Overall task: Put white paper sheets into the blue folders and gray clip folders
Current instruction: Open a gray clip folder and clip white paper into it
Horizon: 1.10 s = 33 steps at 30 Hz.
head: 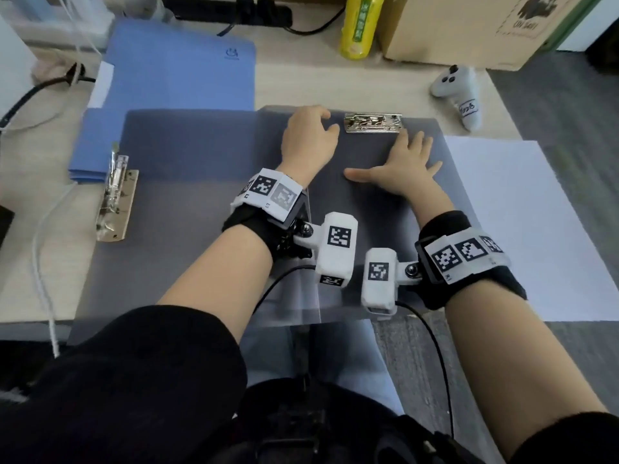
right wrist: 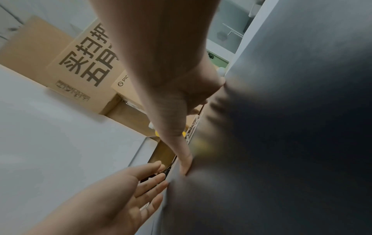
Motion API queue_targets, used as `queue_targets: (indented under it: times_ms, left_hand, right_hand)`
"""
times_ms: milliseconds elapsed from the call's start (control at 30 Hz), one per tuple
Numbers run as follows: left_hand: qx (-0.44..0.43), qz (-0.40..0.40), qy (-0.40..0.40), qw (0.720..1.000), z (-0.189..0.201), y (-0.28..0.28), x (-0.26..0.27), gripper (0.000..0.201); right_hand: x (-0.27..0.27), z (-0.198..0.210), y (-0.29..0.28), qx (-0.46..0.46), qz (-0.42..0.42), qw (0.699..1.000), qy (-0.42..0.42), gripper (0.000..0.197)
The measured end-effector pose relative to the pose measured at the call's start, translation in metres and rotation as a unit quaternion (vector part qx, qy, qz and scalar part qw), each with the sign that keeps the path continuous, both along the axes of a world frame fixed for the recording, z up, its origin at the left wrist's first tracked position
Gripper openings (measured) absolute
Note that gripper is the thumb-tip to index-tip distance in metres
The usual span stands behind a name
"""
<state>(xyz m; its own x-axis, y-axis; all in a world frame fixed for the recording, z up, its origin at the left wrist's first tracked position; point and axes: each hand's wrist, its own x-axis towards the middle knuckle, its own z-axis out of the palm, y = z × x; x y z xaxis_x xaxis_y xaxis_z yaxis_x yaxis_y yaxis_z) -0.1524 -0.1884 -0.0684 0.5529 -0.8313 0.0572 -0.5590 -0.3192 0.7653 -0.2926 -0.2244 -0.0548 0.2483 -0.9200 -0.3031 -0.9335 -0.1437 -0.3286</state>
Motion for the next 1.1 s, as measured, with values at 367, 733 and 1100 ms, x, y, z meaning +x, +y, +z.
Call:
queue_targets:
  times_ms: [367,733,1100]
  left_hand:
    - [-0.017,0.037,-0.072,0.997,-0.014,-0.044,0.001,0.021]
    - [-0.079,0.043,-0.074,0.993,-0.022,-0.05,0.001,0.014]
    - [-0.009,0.006,-0.084,0.996,-0.02,-0.052,0.0,0.018]
  right_hand:
    - [-0.005,-0.013,-0.011,0.04,0.017,0.998,0.043,0.136]
    - [-0.005,-0.011,-0.01,0.044,0.032,0.997,0.049,0.134]
    - [-0.005,-0.012,-0.008,0.036,0.047,0.996,0.066,0.131]
